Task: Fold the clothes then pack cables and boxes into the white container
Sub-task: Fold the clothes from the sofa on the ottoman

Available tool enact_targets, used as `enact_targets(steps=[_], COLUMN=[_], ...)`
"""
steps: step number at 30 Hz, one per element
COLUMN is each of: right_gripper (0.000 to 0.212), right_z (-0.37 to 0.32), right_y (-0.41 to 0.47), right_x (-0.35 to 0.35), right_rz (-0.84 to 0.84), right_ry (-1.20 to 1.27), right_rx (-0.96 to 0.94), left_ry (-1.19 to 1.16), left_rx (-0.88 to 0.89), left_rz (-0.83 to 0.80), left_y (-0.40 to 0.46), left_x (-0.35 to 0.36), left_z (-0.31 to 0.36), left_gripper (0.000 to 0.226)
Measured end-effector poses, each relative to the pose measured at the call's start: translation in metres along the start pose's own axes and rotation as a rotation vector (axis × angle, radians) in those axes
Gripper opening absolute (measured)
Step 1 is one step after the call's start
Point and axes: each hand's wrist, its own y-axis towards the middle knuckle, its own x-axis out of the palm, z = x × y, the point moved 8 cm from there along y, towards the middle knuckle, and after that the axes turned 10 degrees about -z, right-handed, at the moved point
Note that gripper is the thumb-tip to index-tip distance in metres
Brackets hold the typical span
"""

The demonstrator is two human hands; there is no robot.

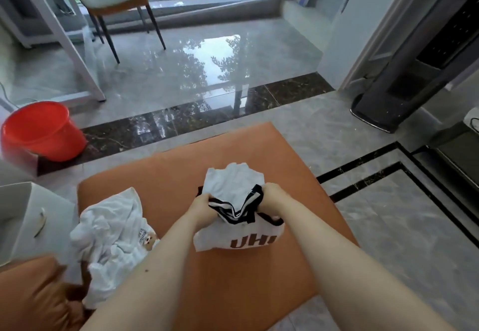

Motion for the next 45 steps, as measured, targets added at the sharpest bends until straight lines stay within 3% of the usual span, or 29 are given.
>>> enact_targets(steps=[3, 5, 7, 12, 16, 21, 24, 27, 31, 34, 36, 37, 39, 41, 45], right_gripper=[0.005, 0.042, 0.053, 0.045, 0.048, 0.059, 0.066, 0.08, 0.067, 0.05, 0.027, 0.024, 0.024, 0.027, 0.065], right_z=[-0.012, -0.011, -0.002, 0.03, 0.058, 0.074, 0.073, 0.071, 0.07, 0.063, 0.052, 0.053, 0.054, 0.051, 0.047], right_y=[0.025, 0.049, 0.073, 0.117, 0.139, 0.158, 0.163, 0.172, 0.182, 0.176, 0.163, 0.163, 0.166, 0.162, 0.148], right_x=[-0.053, -0.083, -0.079, -0.007, 0.057, 0.106, 0.121, 0.136, 0.147, 0.141, 0.126, 0.12, 0.119, 0.115, 0.122], right_rz=[0.225, 0.368, 0.328, 0.097, -0.008, 0.048, 0.18, 0.271, 0.377, 0.484, 0.504, 0.424, 0.268, 0.251, 0.261], right_ry=[0.108, 0.175, 0.195, 0.156, 0.202, 0.108, -0.031, -0.214, -0.381, -0.581, -0.683, -0.642, -0.544, -0.464, -0.327], right_rx=[-0.092, -0.104, -0.093, -0.034, 0.005, -0.027, -0.088, -0.122, -0.113, -0.119, -0.11, -0.088, -0.089, -0.108, -0.152], left_ry=[-0.084, -0.059, 0.002, 0.008, -0.025, 0.11, 0.345, 0.6, 0.836, 0.906, 0.922, 0.924, 0.931, 0.949, 0.851], left_rx=[0.015, -0.037, -0.11, -0.25, -0.328, -0.371, -0.393, -0.269, -0.079, -0.033, -0.016, 0.001, 0.024, 0.041, 0.089], left_rz=[0.164, 0.287, 0.296, 0.126, 0.101, 0.104, 0.145, 0.278, 0.395, 0.313, 0.288, 0.29, 0.266, 0.259, 0.332], left_y=[0.034, 0.058, 0.074, 0.096, 0.1, 0.105, 0.112, 0.119, 0.125, 0.13, 0.126, 0.123, 0.118, 0.114, 0.104], left_x=[-0.022, -0.036, -0.032, 0.018, 0.052, 0.086, 0.096, 0.099, 0.103, 0.101, 0.097, 0.093, 0.087, 0.079, 0.059], left_z=[0.014, 0.014, 0.0, -0.053, -0.092, -0.123, -0.13, -0.128, -0.124, -0.123, -0.119, -0.113, -0.101, -0.085, -0.057], left_gripper=[0.035, 0.052, 0.057, 0.057, 0.066, 0.086, 0.109, 0.118, 0.103, 0.079, 0.061, 0.054, 0.043, 0.03, 0.014])
